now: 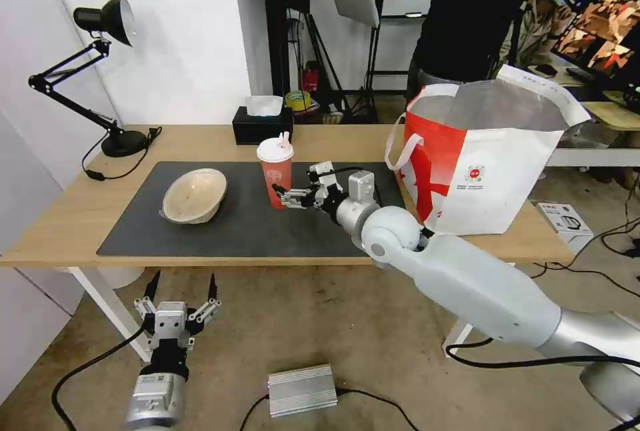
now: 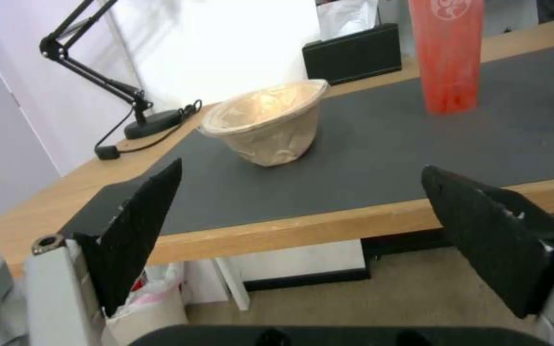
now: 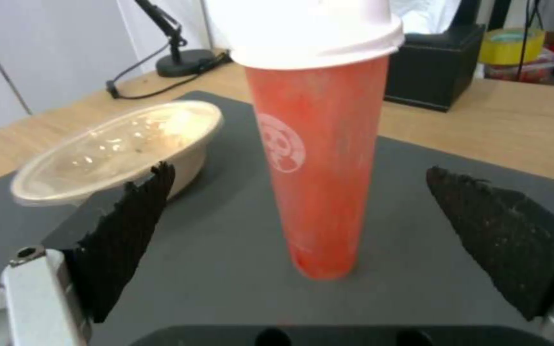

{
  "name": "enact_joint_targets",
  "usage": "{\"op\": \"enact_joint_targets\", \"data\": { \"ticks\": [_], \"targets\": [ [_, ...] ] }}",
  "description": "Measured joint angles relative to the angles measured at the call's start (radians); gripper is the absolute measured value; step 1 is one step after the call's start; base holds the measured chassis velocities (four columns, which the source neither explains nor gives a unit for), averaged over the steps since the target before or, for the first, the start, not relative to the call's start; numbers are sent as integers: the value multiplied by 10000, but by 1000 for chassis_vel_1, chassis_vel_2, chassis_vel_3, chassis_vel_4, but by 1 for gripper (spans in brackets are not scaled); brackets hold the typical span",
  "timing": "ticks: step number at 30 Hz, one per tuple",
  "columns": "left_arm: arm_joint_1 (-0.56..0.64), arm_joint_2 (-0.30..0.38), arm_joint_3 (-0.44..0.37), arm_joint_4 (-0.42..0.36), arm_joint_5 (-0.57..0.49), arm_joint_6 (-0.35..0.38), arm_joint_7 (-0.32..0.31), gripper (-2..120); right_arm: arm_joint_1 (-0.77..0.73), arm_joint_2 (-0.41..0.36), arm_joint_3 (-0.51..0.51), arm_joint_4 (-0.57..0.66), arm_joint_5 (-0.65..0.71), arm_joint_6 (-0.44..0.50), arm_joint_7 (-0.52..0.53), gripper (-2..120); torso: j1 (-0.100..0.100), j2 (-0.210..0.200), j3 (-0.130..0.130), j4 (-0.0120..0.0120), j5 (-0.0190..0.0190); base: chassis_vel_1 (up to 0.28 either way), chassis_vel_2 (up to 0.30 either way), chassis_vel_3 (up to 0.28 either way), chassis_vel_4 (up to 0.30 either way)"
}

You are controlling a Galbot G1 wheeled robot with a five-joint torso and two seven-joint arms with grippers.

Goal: Pick up the trash from the table and place it into the takeout bag.

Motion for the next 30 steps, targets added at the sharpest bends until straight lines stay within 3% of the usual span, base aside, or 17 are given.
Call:
{"op": "enact_joint_targets", "data": {
  "ticks": [30],
  "targets": [
    [-71, 55, -171, 74, -255, -80, 0, 100, 812, 964, -511, -1955, -39, 262, -279, 100, 0, 0, 0, 0, 0, 0, 0, 0, 0]
  ]
}}
